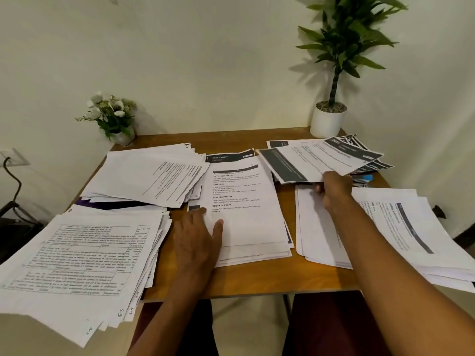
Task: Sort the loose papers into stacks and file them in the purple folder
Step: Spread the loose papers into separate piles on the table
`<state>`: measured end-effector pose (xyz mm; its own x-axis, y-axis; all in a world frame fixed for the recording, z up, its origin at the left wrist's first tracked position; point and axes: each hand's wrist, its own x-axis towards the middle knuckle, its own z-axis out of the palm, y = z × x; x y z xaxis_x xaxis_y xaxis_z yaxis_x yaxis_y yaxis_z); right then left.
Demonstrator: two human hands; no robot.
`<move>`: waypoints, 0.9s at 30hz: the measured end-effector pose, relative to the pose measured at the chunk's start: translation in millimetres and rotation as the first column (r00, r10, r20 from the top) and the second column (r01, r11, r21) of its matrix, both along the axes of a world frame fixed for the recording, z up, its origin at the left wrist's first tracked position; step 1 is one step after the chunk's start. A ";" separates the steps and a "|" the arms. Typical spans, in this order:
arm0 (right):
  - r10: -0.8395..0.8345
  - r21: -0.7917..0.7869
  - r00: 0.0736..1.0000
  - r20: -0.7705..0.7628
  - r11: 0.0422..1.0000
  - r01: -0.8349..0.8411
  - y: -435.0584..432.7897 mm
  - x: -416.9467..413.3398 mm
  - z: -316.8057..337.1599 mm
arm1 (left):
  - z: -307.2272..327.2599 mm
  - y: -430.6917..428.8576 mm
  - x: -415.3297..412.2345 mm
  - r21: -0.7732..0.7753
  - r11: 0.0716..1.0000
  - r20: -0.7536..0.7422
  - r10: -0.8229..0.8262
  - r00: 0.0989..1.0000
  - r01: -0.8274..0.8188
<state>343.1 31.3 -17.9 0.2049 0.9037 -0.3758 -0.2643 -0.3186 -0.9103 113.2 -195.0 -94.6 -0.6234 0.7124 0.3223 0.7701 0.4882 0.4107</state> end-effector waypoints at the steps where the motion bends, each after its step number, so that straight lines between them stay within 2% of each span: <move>1: 0.005 0.001 1.000 -0.002 1.000 -0.005 2.4 -0.2 -1.4 | 0.1 -0.6 0.1 -0.011 1.000 0.001 0.005 1.000 -0.005; 5: 0.069 0.032 0.997 -0.031 0.997 -0.068 10.0 -0.7 -5.9 | 2.8 -2.1 2.3 -0.011 1.000 0.032 0.010 0.999 -0.010; 9: 0.104 0.111 0.981 -0.165 0.990 -0.086 4.2 -2.3 -2.9 | 10.5 -5.4 4.0 0.059 0.998 0.119 -0.016 0.993 0.009; 13: 0.090 0.082 0.975 -0.204 0.994 -0.075 -10.3 -3.0 -2.7 | 20.8 -6.8 4.9 0.100 0.995 0.224 -0.043 0.974 0.021; 17: 0.132 0.042 0.987 -0.090 0.991 -0.129 -29.7 -7.2 -6.1 | 29.4 -11.5 9.5 0.160 0.987 0.363 -0.086 0.928 0.028; 19: 0.210 0.043 0.978 0.002 0.977 -0.210 -39.9 -8.7 -6.4 | 35.1 -15.4 13.7 0.195 0.980 0.429 -0.115 0.896 0.032; 22: 0.371 0.026 0.919 0.137 0.926 -0.377 -58.6 -15.9 -4.0 | 46.0 -20.3 21.8 0.235 0.972 0.519 -0.122 0.846 -0.004; 27: 0.451 0.047 0.817 0.360 0.866 -0.498 -78.2 -33.7 -1.2 | 58.5 -26.9 22.3 0.295 0.954 0.605 -0.152 0.781 -0.043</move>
